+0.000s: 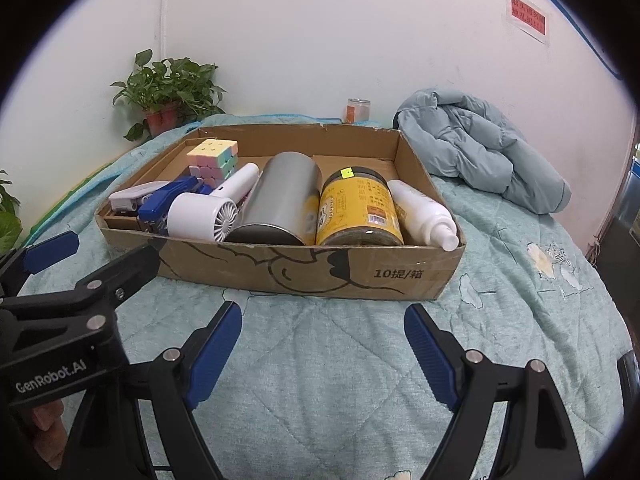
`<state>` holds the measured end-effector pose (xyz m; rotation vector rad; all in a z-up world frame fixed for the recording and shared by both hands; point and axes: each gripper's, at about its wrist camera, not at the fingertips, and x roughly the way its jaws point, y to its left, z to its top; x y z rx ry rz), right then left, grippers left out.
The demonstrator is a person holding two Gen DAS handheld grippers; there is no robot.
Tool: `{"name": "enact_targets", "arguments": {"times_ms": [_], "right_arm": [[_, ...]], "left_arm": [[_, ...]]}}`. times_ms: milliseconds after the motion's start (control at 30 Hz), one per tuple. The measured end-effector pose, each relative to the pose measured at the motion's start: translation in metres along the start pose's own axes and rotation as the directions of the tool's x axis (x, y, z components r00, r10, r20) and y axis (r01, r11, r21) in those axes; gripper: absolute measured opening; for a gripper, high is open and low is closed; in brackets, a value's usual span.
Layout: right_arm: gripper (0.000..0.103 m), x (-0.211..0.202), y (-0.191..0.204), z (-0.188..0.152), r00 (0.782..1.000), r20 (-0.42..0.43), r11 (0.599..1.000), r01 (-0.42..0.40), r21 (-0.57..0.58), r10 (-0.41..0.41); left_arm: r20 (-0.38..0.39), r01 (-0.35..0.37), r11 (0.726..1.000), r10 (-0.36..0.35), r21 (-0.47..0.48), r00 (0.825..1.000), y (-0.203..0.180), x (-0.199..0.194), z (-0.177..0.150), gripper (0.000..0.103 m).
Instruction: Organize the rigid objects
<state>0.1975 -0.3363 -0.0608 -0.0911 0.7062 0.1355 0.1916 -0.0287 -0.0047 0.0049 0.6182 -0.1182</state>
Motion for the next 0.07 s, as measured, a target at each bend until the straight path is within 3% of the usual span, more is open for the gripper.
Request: {"name": "enact_targets", "arguments": {"times_ms": [67], "right_arm": [[0.084, -0.0013, -0.0005, -0.0004, 1.000, 0.010, 1.000, 0.012, -0.005, -0.012]], "left_arm": [[0.002, 0.002, 1.000, -0.002, 0.000, 1.000, -0.0002, 0.0001, 0.0001, 0.103]]}}
